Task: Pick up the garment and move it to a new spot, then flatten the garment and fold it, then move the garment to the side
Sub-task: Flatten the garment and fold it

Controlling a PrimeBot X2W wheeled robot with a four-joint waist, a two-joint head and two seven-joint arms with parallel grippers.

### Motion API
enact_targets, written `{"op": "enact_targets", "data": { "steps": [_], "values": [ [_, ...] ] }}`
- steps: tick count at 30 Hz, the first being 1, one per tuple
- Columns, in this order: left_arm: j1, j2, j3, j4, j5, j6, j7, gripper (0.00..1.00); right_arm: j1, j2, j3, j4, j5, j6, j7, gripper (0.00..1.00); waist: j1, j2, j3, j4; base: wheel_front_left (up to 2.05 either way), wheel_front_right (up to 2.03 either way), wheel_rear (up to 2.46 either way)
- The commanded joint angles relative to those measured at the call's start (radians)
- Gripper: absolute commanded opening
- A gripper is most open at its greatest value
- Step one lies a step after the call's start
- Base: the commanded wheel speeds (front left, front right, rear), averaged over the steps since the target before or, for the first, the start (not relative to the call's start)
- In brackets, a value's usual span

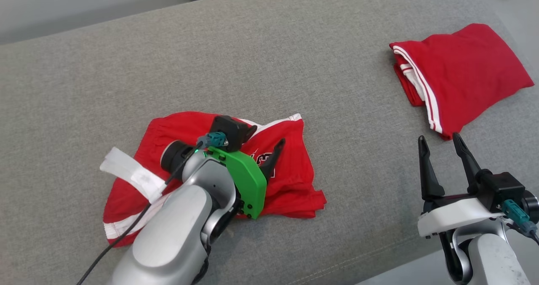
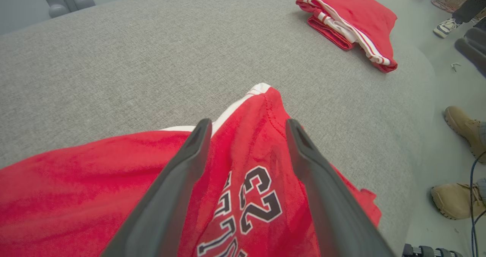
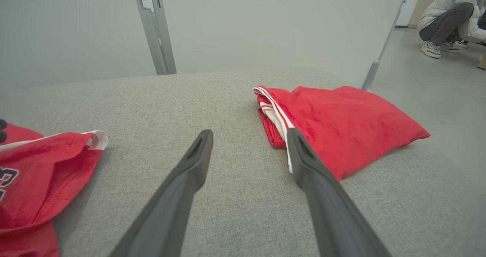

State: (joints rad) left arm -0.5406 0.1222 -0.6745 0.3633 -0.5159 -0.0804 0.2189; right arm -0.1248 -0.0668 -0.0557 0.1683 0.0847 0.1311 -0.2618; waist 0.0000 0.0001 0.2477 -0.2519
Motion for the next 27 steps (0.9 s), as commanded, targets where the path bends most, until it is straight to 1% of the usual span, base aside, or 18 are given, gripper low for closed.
{"op": "enact_targets", "data": {
  "steps": [1,5,8,16,17,18,19,23,26,27],
  "values": [
    [-0.031,0.013,0.011,0.018,0.003,-0.003,0.001,1.00,-0.005,0.006,0.001,-0.003,0.003,-0.001,-0.004,1.00,0.0000,-0.0001,0.032,-0.038,0.00,0.00,0.00],
    [-0.076,0.028,0.031,0.079,0.000,0.001,0.005,1.00,-0.010,0.008,0.005,0.002,0.007,-0.001,-0.004,1.00,0.0000,-0.0001,0.039,-0.051,0.00,0.00,0.00],
    [-0.089,0.032,0.033,0.118,-0.024,-0.009,0.030,1.00,-0.012,0.011,0.007,0.006,0.009,-0.001,-0.004,1.00,0.0000,-0.0001,0.039,-0.059,0.00,0.00,0.00],
    [-0.100,0.034,0.023,0.119,-0.062,-0.025,0.069,1.00,-0.006,0.013,-0.006,0.003,0.005,-0.001,-0.004,1.00,0.0000,-0.0001,0.043,-0.052,0.00,0.00,0.00],
    [-0.100,0.034,0.017,0.118,-0.068,-0.027,0.076,0.38,-0.009,0.013,-0.005,0.006,0.003,-0.001,-0.004,1.00,0.0000,-0.0001,0.043,-0.048,0.00,0.00,0.00],
    [-0.098,0.032,0.012,0.117,-0.070,-0.030,0.081,0.09,-0.011,0.013,-0.005,0.006,0.002,-0.001,-0.004,1.00,0.0000,-0.0001,0.044,-0.046,0.00,0.00,0.00],
    [-0.096,0.032,0.004,0.114,-0.072,-0.033,0.089,0.00,-0.012,0.014,-0.005,0.005,0.001,-0.001,-0.004,1.00,0.0000,-0.0001,0.045,-0.043,0.00,0.00,0.00],
    [-0.090,0.032,-0.014,0.102,-0.086,-0.038,0.104,0.00,-0.020,0.014,-0.009,0.005,-0.002,-0.001,-0.004,1.00,0.0000,-0.0001,0.047,-0.033,0.00,0.00,0.00],
    [-0.103,0.034,-0.006,0.080,-0.088,-0.039,0.081,0.00,-0.019,0.014,-0.010,0.004,-0.006,-0.001,-0.004,1.00,0.0000,-0.0001,0.047,-0.027,0.00,0.00,0.00],
    [-0.112,0.033,0.003,0.070,-0.087,-0.031,0.064,0.00,-0.020,0.014,-0.010,0.004,-0.007,-0.001,-0.004,1.00,0.0000,-0.0001,0.046,-0.025,0.00,0.00,0.00]
  ]
}}
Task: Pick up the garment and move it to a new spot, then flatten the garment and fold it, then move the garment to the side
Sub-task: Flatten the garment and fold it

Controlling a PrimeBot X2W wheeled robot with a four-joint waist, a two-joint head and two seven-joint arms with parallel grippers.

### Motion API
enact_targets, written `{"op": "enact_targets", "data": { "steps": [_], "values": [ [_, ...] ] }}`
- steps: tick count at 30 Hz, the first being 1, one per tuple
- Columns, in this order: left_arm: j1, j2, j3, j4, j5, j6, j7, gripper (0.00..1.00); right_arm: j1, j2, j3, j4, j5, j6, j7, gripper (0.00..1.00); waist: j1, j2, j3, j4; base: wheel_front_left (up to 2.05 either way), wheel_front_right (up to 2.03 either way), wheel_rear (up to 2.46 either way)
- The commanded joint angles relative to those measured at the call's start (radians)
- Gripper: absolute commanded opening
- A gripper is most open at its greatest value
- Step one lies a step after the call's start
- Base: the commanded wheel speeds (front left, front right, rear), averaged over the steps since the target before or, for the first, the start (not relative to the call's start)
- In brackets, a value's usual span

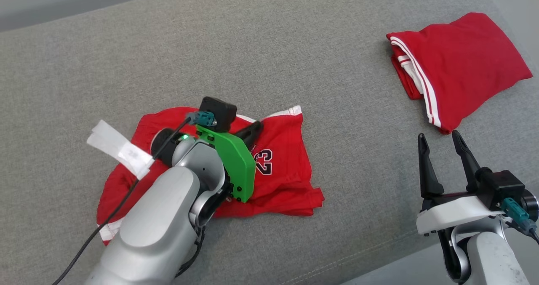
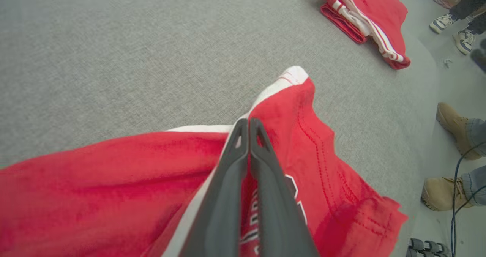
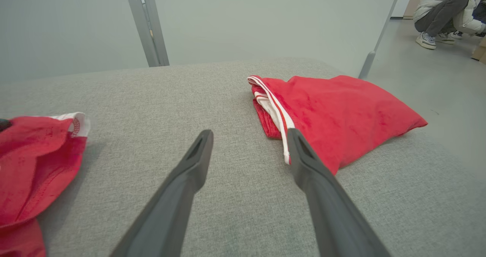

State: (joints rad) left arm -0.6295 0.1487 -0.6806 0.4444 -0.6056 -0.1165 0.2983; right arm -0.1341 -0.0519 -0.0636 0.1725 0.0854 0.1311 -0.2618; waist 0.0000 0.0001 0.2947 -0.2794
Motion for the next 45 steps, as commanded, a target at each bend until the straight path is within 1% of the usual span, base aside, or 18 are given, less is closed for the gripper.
{"op": "enact_targets", "data": {
  "steps": [1,5,7,10,15,20,26,27,29,30,33,37,39,45],
  "values": [
    [-0.033,0.005,0.021,-0.020,0.008,0.016,-0.037,0.00,-0.010,-0.001,-0.002,0.000,-0.008,-0.001,-0.004,1.00,0.0000,-0.0001,-0.002,0.004,0.00,0.00,0.00],
    [-0.047,-0.013,0.043,-0.074,0.033,0.053,-0.123,0.00,-0.008,-0.001,-0.004,0.003,-0.009,-0.001,-0.004,1.00,0.0000,-0.0001,-0.009,0.011,0.00,0.00,0.00],
    [-0.050,-0.022,0.036,-0.117,0.047,0.060,-0.152,0.00,-0.004,-0.001,-0.006,0.002,-0.008,-0.001,-0.004,1.00,0.0000,-0.0001,-0.011,0.015,0.00,0.00,0.00],
    [-0.026,-0.032,0.001,-0.190,0.077,0.069,-0.172,0.00,0.000,-0.004,-0.010,-0.001,-0.004,-0.001,-0.004,1.00,0.0000,-0.0001,-0.013,0.022,0.00,0.00,0.00],
    [0.067,-0.029,-0.095,-0.276,0.099,0.066,-0.129,0.00,0.001,-0.005,-0.017,-0.005,0.001,-0.001,-0.004,1.00,0.0000,-0.0001,-0.009,0.034,0.00,0.00,0.00],
    [0.151,-0.010,-0.172,-0.276,0.099,0.054,-0.085,0.00,-0.002,-0.004,-0.019,-0.007,-0.001,-0.001,-0.004,1.00,0.0000,-0.0001,-0.001,0.045,0.00,0.00,0.00],
    [0.192,-0.004,-0.193,-0.245,0.075,0.047,-0.076,0.00,-0.004,-0.003,-0.019,-0.006,-0.004,-0.001,-0.004,1.00,0.0000,-0.0001,0.004,0.054,0.00,0.00,0.00],
    [0.194,-0.005,-0.197,-0.236,0.074,0.044,-0.080,0.11,-0.004,-0.003,-0.019,-0.006,-0.006,-0.001,-0.004,1.00,0.0000,-0.0001,0.004,0.055,0.00,0.00,0.00],
    [0.206,-0.012,-0.198,-0.218,0.061,0.042,-0.087,0.75,-0.005,-0.003,-0.018,-0.002,-0.007,-0.001,-0.004,1.00,0.0000,-0.0001,0.005,0.057,0.00,0.00,0.00],
    [0.210,-0.016,-0.199,-0.209,0.056,0.039,-0.087,0.99,-0.006,-0.003,-0.017,-0.001,-0.007,-0.001,-0.004,1.00,0.0000,-0.0001,0.005,0.059,0.00,0.00,0.00],
    [0.214,-0.024,-0.187,-0.199,0.028,0.035,-0.103,1.00,-0.004,-0.003,-0.020,0.002,-0.009,-0.001,-0.004,1.00,0.0000,-0.0001,0.003,0.064,0.00,0.00,0.00],
    [0.242,-0.015,-0.132,-0.239,-0.025,0.049,-0.134,1.00,0.005,-0.003,-0.025,0.001,-0.010,-0.001,-0.004,1.00,0.0000,-0.0001,-0.002,0.072,0.00,0.00,0.00],
    [0.262,0.010,-0.096,-0.278,-0.052,0.068,-0.142,1.00,0.010,-0.005,-0.029,-0.002,-0.010,-0.001,-0.004,1.00,0.0000,-0.0001,-0.005,0.078,0.00,0.00,0.00],
    [0.351,0.125,-0.004,-0.407,-0.089,0.139,-0.136,1.00,0.025,-0.014,-0.037,-0.008,-0.006,-0.001,-0.004,1.00,0.0000,-0.0001,-0.008,0.103,0.00,0.00,0.00]
  ]
}}
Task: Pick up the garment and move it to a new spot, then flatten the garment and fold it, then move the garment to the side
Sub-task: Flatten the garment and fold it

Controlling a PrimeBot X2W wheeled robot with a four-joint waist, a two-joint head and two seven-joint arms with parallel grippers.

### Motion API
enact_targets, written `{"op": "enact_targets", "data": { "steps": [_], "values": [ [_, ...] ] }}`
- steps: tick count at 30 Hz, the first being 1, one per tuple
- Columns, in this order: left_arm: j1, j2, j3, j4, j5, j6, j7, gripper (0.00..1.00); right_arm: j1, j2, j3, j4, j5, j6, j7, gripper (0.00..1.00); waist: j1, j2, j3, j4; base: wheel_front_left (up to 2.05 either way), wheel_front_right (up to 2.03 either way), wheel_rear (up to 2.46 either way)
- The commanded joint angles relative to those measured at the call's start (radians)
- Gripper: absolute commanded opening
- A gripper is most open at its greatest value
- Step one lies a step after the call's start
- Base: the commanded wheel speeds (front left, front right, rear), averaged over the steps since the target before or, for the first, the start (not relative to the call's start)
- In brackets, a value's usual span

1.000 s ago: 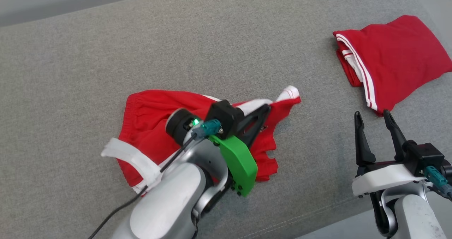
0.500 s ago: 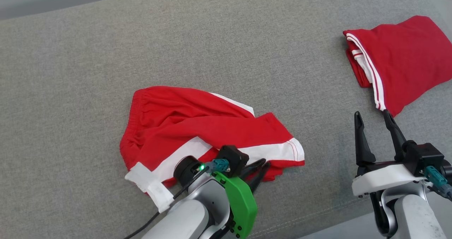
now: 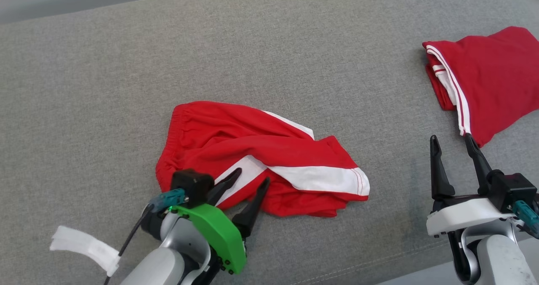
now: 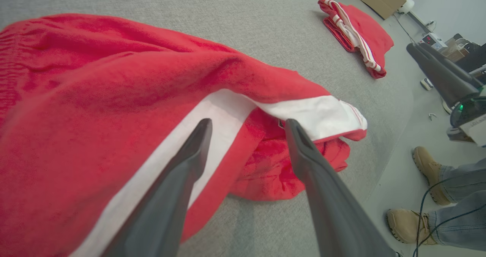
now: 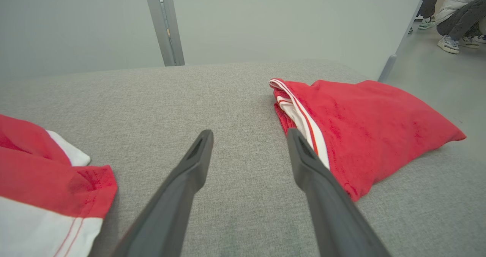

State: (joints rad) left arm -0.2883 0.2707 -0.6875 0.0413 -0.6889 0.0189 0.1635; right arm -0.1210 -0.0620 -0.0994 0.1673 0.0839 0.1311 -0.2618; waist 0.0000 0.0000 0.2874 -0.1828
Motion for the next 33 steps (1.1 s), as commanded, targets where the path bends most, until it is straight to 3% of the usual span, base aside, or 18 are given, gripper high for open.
{"op": "enact_targets", "data": {
  "steps": [1,5,14,21,27,33],
  "values": [
    [0.025,0.020,0.018,-0.022,-0.013,0.015,-0.001,1.00,0.012,-0.005,-0.002,-0.003,-0.005,-0.001,-0.004,1.00,0.0000,0.0000,-0.002,0.012,0.00,0.00,0.00],
    [0.073,0.071,0.075,-0.073,0.000,0.068,-0.042,1.00,0.013,-0.009,-0.003,-0.002,-0.008,-0.001,-0.004,1.00,0.0000,0.0000,-0.012,0.031,0.00,0.00,0.00],
    [0.166,0.088,0.205,-0.065,0.013,0.144,-0.258,1.00,0.040,-0.041,-0.013,-0.019,-0.014,-0.001,-0.004,1.00,0.0000,0.0000,-0.074,0.108,0.00,0.00,0.00],
    [0.243,0.095,0.283,0.005,0.004,0.148,-0.391,1.00,0.072,-0.062,-0.012,-0.017,-0.011,-0.001,-0.004,1.00,0.0000,0.0000,-0.132,0.181,0.00,0.00,0.00],
    [0.307,0.080,0.361,0.041,0.032,0.147,-0.426,1.00,0.101,-0.064,-0.026,-0.008,-0.006,-0.001,-0.004,1.00,0.0000,0.0000,-0.174,0.221,0.00,0.00,0.00],
    [0.380,0.035,0.492,0.043,0.097,0.100,-0.428,1.00,0.128,-0.063,-0.045,0.001,-0.013,-0.001,-0.004,1.00,0.0000,0.0000,-0.211,0.257,0.00,0.00,0.00]
  ]
}}
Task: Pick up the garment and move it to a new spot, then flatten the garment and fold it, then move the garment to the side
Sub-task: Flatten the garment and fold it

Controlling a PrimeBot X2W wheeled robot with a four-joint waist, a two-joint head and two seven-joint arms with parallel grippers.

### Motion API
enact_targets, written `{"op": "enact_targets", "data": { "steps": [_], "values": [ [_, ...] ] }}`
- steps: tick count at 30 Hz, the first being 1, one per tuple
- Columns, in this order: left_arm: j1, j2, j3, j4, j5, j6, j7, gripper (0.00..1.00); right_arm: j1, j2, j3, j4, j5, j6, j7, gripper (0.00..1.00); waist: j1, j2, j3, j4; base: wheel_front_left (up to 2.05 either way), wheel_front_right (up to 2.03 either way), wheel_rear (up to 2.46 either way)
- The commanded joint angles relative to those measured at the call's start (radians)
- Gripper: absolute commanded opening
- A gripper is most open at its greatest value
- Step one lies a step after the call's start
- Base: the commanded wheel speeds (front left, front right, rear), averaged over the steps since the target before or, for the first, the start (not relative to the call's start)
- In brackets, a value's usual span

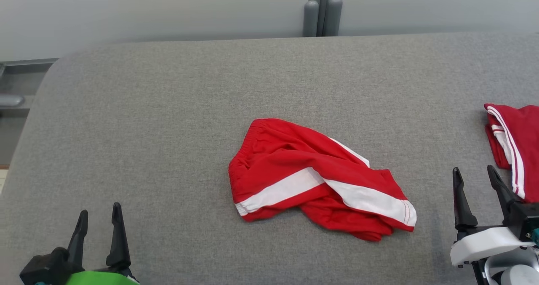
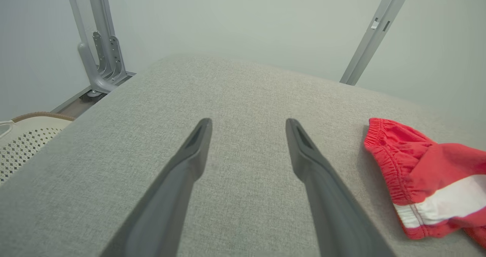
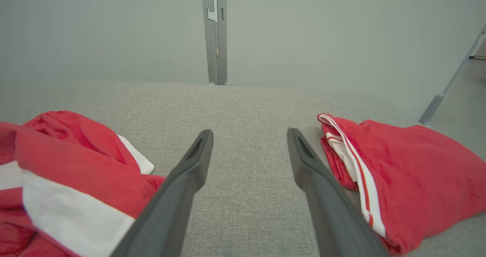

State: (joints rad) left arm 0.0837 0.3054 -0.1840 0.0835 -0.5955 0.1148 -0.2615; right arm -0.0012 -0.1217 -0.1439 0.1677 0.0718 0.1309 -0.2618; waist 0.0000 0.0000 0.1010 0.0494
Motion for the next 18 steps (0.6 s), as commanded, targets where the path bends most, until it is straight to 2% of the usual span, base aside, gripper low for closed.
{"op": "enact_targets", "data": {
  "steps": [1,2,3,9,14,18],
  "values": [
    [0.017,-0.006,0.011,0.004,0.016,-0.009,-0.004,1.00,0.014,-0.001,-0.003,0.002,-0.004,-0.001,-0.004,1.00,0.0000,0.0000,-0.028,0.029,0.00,0.00,0.00],
    [0.022,-0.008,0.030,0.005,0.033,-0.023,-0.004,1.00,0.019,0.000,-0.005,0.003,-0.006,-0.001,-0.004,1.00,0.0000,0.0000,-0.031,0.032,0.00,0.00,0.00],
    [0.038,-0.021,0.054,0.013,0.075,-0.054,-0.004,1.00,0.026,0.004,-0.005,0.006,-0.009,-0.001,-0.004,1.00,0.0000,0.0000,-0.036,0.038,0.00,0.00,0.00],
    [0.073,-0.079,0.140,0.042,0.148,-0.179,-0.003,1.00,0.060,0.029,-0.026,-0.003,0.002,-0.001,-0.004,1.00,0.0000,0.0000,-0.065,0.044,0.00,0.00,0.00],
    [0.096,-0.111,0.183,0.060,0.191,-0.228,-0.003,1.00,0.087,0.044,-0.052,-0.001,0.007,-0.001,-0.004,1.00,0.0000,0.0000,-0.086,0.032,0.00,0.00,0.00],
    [0.097,-0.121,0.189,0.060,0.205,-0.243,-0.003,1.00,0.096,0.052,-0.048,-0.003,0.003,-0.001,-0.004,1.00,0.0000,0.0000,-0.088,0.017,0.00,0.00,0.00]
  ]
}}
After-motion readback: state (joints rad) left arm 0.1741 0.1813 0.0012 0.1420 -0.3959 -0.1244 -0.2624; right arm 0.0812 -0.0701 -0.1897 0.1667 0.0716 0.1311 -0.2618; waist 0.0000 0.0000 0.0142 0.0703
